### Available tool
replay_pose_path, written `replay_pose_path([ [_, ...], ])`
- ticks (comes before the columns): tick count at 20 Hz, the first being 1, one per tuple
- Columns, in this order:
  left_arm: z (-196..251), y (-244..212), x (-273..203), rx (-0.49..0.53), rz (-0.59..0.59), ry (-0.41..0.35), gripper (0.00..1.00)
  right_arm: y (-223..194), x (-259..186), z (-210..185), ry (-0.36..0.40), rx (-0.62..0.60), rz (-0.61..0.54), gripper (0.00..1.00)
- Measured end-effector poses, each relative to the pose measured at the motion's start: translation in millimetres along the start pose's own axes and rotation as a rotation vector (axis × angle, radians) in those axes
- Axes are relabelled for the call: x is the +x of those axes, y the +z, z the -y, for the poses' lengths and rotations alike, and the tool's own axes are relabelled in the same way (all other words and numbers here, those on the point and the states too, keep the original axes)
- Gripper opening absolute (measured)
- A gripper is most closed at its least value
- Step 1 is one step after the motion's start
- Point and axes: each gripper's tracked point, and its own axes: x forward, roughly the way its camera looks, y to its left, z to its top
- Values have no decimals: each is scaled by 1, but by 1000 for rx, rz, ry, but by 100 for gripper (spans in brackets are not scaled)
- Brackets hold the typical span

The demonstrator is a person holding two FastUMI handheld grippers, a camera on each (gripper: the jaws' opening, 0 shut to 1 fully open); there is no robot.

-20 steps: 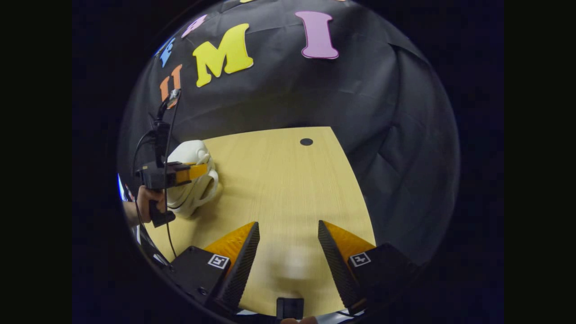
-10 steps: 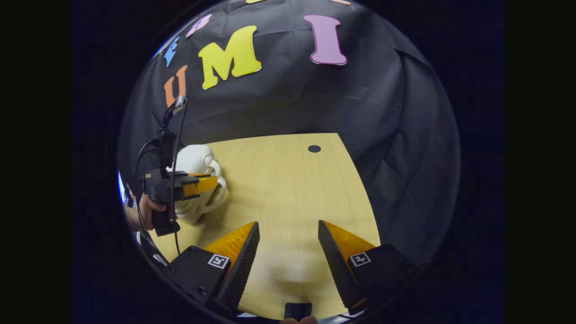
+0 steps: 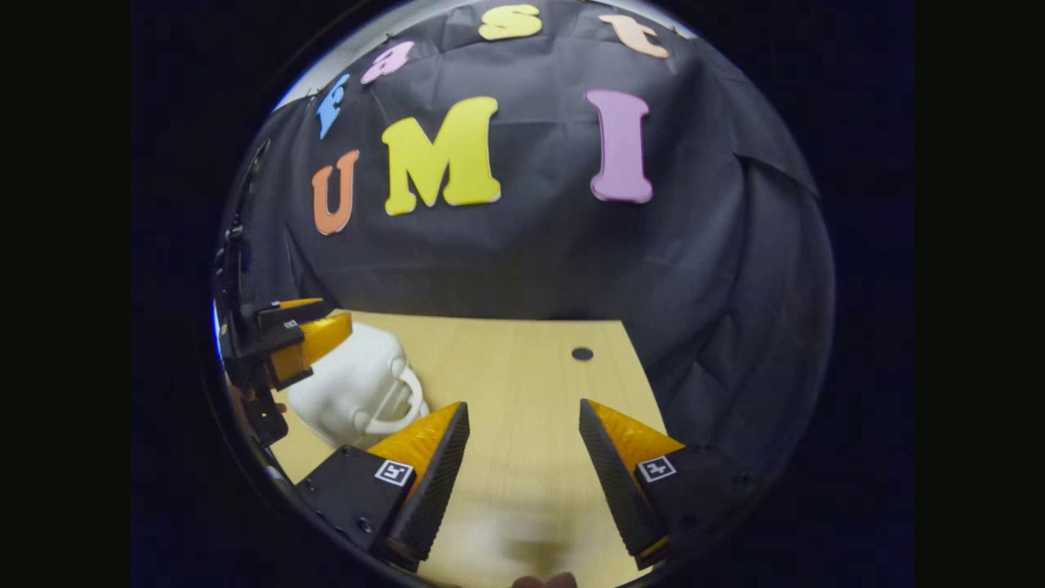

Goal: First open the suitcase, pack the skin care products into it, and then close the suitcase.

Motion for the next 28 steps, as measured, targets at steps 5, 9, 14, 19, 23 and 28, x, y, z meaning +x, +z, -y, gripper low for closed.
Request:
replay_pose_path([
  [5, -42, 68, -31, -93, 164, 86, 96, 116, -17, -46, -26, -88, 312, 81],
  [9, -61, 88, -42, -102, 213, 115, 97, 169, -43, -86, -49, -140, 502, 78],
  [14, -76, 81, -54, -149, 206, 122, 97, 176, -37, -121, -8, -128, 504, 80],
  [19, -90, 79, -60, -155, 218, 133, 97, 172, -32, -137, 13, -124, 465, 80],
  [23, -97, 77, -63, -169, 216, 142, 97, 174, -31, -138, 9, -118, 463, 78],
  [28, -99, 76, -61, -174, 211, 139, 97, 169, -33, -134, 1, -107, 447, 78],
])
